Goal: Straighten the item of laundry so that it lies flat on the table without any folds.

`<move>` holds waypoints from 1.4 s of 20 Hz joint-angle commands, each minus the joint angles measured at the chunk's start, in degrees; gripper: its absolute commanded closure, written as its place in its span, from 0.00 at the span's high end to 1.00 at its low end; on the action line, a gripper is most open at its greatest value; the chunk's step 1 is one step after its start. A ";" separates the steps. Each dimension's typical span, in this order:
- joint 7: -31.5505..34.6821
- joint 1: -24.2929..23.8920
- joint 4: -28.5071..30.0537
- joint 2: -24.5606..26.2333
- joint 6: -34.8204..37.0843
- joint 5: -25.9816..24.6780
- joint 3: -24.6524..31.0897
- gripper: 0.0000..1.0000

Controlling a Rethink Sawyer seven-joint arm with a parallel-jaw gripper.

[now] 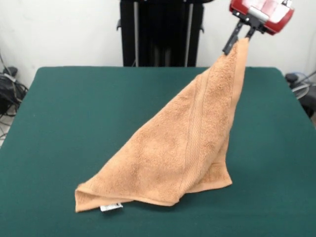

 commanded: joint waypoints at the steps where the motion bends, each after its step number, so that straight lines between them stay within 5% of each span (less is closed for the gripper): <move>1: 21.57 5.48 2.31 6.32 4.52 8.84 -1.92 0.00; 9: 25.59 11.21 1.66 12.45 6.44 16.47 -4.51 0.00; 19: 27.03 10.30 3.55 10.63 1.97 16.93 -0.75 0.00; 28: 32.03 1.33 9.45 3.35 -15.11 8.20 12.76 0.00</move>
